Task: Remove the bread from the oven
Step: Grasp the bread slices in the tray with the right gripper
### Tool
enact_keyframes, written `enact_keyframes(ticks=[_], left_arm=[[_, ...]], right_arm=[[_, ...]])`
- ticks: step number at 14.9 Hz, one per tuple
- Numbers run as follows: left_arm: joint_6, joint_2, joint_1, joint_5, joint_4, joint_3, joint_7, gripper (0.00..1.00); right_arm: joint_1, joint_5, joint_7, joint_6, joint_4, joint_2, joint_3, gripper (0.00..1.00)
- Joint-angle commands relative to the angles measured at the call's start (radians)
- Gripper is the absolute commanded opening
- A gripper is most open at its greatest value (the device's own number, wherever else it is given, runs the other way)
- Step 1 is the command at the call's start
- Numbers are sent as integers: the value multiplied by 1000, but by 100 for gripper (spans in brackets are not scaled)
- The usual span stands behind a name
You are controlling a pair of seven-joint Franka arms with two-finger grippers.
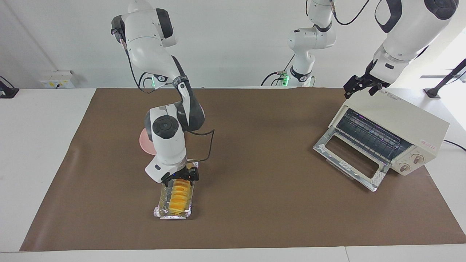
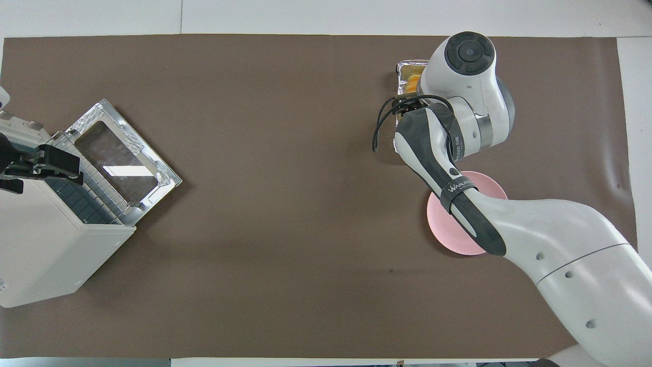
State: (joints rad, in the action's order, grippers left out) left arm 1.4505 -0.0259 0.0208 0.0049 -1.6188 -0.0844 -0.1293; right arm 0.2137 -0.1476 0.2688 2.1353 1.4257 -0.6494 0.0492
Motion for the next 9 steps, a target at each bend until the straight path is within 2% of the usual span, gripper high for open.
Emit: enact_keyframes(ticks=[1,4,6,7,9], left_arm=[[8,-31,18,-11,-30,-8,14,100],[8,-31,18,-11,-30,-8,14,100],[8,-31,18,-11,-30,-8,14,100],[8,-31,18,-11,-30,-8,14,100],[8,-31,18,-11,-30,-8,14,100]], right_arm=[[-10,-30,17,37,33,7,8,97],[-13,-30,20,61,48,10,8,95],[-20,-27,35,141,88,14,9,87],[-20,-27,43,171,107,17,9,72],[-20,-27,47,175,108,17,9,11]])
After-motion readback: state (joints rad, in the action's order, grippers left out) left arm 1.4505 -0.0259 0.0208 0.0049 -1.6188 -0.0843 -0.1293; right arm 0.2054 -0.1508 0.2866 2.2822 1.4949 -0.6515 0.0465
